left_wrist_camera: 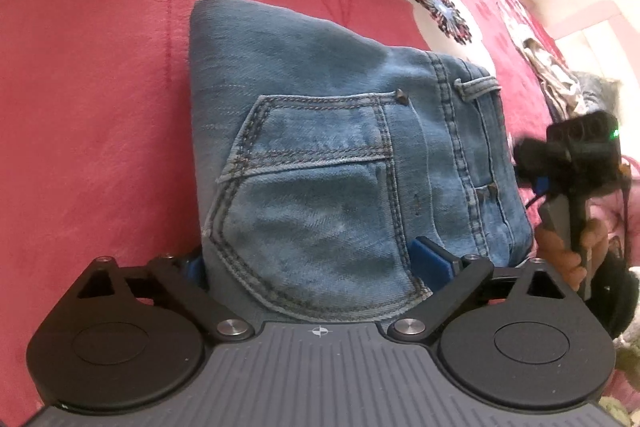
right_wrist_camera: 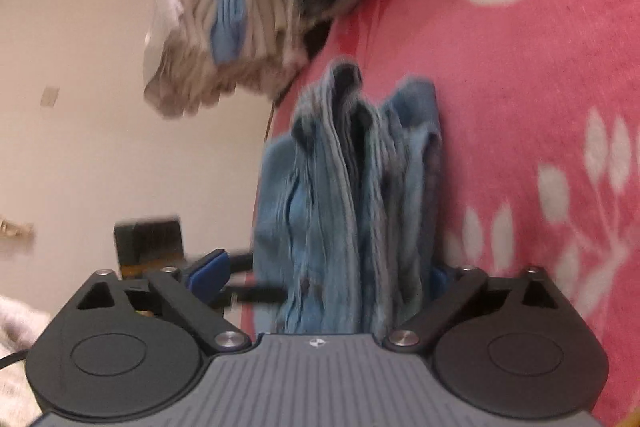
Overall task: Fold clothes
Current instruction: 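Lift the folded jeans with both grippers toward the plaid garment stack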
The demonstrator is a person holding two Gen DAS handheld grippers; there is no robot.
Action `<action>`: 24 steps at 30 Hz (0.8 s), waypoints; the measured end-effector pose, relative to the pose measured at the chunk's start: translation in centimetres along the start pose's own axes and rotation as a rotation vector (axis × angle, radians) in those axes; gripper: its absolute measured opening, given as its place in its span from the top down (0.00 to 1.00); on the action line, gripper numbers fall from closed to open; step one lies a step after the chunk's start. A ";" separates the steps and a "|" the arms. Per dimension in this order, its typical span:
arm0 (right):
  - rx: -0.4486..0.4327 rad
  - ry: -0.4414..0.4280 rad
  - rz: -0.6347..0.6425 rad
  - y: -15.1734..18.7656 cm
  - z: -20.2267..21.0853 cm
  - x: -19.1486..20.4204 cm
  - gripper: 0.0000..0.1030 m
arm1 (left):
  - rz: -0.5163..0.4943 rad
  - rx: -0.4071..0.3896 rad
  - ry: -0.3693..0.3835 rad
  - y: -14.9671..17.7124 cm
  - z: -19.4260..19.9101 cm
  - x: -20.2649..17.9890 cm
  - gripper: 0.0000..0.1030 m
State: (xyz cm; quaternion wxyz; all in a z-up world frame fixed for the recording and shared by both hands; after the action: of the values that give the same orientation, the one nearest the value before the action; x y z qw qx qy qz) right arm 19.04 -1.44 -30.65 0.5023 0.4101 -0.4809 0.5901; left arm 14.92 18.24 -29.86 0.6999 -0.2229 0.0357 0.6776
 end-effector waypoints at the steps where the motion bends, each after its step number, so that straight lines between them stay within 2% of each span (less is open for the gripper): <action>1: 0.001 -0.005 -0.009 -0.2 -0.1 -0.2 0.09 | -0.003 -0.001 -0.001 0.0 0.0 0.0 0.08; 6: 0.000 0.016 -0.009 -0.9 -1.6 -0.1 0.10 | -0.005 -0.008 -0.019 0.0 -0.3 -0.2 0.07; 8: -0.014 0.069 -0.007 -0.6 -1.5 0.1 0.21 | 0.001 -0.010 -0.032 0.0 -0.3 -0.3 0.07; 10: -0.045 0.099 -0.041 -0.4 -0.9 -0.1 0.44 | 0.017 -0.004 -0.044 -0.2 -0.2 -0.4 0.09; 12: -0.082 0.117 -0.059 0.0 -0.5 0.1 0.55 | 0.033 0.001 -0.043 -0.3 0.1 -0.5 0.13; 20: -0.220 0.219 -0.031 1.2 -0.3 2.8 0.60 | 0.046 -0.025 -0.065 -0.3 1.5 -1.2 0.30; 24: -0.247 0.265 0.003 1.8 0.1 4.3 0.60 | 0.062 -0.041 -0.069 -0.3 2.5 -1.8 0.34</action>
State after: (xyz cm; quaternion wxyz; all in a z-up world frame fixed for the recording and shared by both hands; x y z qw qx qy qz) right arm 16.60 -0.72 -26.80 0.6067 0.2634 -0.4800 0.5763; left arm 14.41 17.50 -26.94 0.6746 -0.2125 0.0045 0.7069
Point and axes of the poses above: each gripper's, at about its wrist camera, not at the fingertips, and z roughly against the way its jaws point, x to its left, y to its underside, the point moved 9 cm from there along -z, roughly the way its jaws point, and after that the axes turned 11 degrees about -y, right-handed, at the moved point
